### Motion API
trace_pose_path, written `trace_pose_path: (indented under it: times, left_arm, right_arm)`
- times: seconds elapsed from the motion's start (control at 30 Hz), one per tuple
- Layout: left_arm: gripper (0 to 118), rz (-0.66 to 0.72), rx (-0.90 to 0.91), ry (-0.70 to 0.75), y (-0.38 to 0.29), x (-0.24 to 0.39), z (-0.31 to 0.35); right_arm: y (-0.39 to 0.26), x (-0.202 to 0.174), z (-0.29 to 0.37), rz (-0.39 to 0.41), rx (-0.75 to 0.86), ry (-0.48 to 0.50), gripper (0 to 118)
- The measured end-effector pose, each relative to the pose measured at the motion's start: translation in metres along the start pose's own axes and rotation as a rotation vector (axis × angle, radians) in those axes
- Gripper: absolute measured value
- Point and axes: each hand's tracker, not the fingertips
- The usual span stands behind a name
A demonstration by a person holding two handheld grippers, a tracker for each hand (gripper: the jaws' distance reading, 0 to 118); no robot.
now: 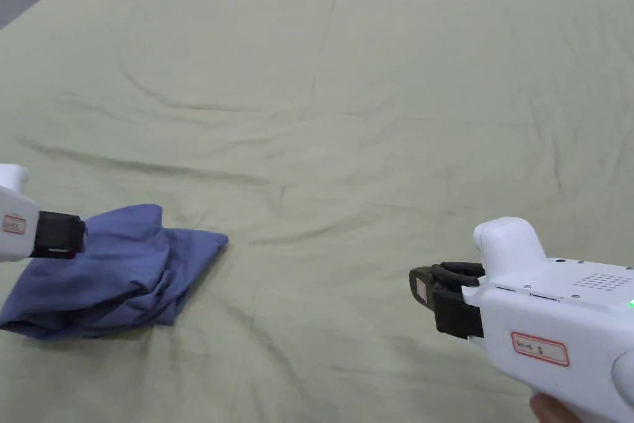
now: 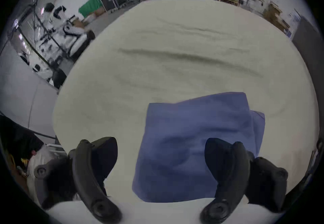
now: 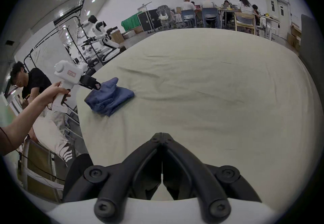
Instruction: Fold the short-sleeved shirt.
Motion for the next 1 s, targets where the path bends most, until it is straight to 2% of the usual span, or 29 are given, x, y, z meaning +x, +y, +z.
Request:
trace_pose_path:
  times: [0.1, 0.17, 0.2, 0.23, 0.27, 0.3, 0.4, 0.47, 0.57, 0.67, 0.77, 0.8, 0.83, 0.87, 0.9, 1.0]
  left_arm:
    - [110, -0.044, 0.130, -0.019, 0.007, 0.009, 0.047]
    - [109, -0.048, 0.171, -0.137, 0.016, 0.018, 0.080]
    - [104, -0.043, 0.218, -0.167, 0.019, 0.030, 0.099]
    - [87, -0.091, 0.296, -0.173, 0.022, 0.045, 0.116]
    - [27, -0.130, 0.354, -0.129, 0.024, 0.061, 0.130]
    - [0, -0.108, 0.397, -0.113, 0.026, 0.080, 0.150]
    - [0, -0.078, 0.554, -0.262, 0.031, 0.125, 0.199]
    - [0, -0.078, 0.659, -0.252, 0.031, 0.154, 0.235]
    - [0, -0.092, 0.792, -0.259, 0.030, 0.184, 0.286]
    - [0, -0.036, 0.871, -0.265, 0.031, 0.195, 0.329]
    - [0, 0.061, 0.978, -0.255, 0.032, 0.199, 0.356]
    - [3, 0.062, 1.012, -0.232, 0.035, 0.201, 0.362]
    - [26, 0.044, 1.003, -0.211, 0.038, 0.206, 0.365]
    - [92, 0.011, 0.960, -0.206, 0.034, 0.208, 0.372]
    - [118, 0.021, 1.013, -0.207, 0.032, 0.210, 0.376]
    - [118, -0.012, 1.011, -0.283, 0.036, 0.216, 0.382]
  right_arm:
    - [0.002, 0.008, 0.026, 0.010, 0.037, -0.049, 3]
    - [0.004, 0.016, 0.052, 0.008, 0.081, -0.098, 3]
    - [0.006, 0.020, 0.068, 0.002, 0.111, -0.126, 3]
    - [0.008, 0.024, 0.085, -0.006, 0.143, -0.161, 3]
    - [0.011, 0.027, 0.099, -0.005, 0.170, -0.191, 3]
    - [0.015, 0.030, 0.118, 0.003, 0.208, -0.238, 3]
    - [0.029, 0.037, 0.176, 0.012, 0.323, -0.362, 3]
    - [0.041, 0.039, 0.215, 0.010, 0.419, -0.411, 3]
    - [0.060, 0.034, 0.273, 0.062, 0.554, -0.500, 3]
    - [0.080, 0.027, 0.320, 0.102, 0.695, -0.576, 3]
    - [0.097, 0.021, 0.348, 0.107, 0.804, -0.630, 3]
    - [0.103, 0.022, 0.352, 0.107, 0.810, -0.638, 13]
    - [0.109, 0.024, 0.351, 0.094, 0.782, -0.650, 39]
    - [0.106, 0.023, 0.356, 0.105, 0.750, -0.663, 99]
    - [0.114, 0.023, 0.367, 0.114, 0.767, -0.659, 118]
    - [0.116, 0.018, 0.379, 0.136, 0.734, -0.674, 118]
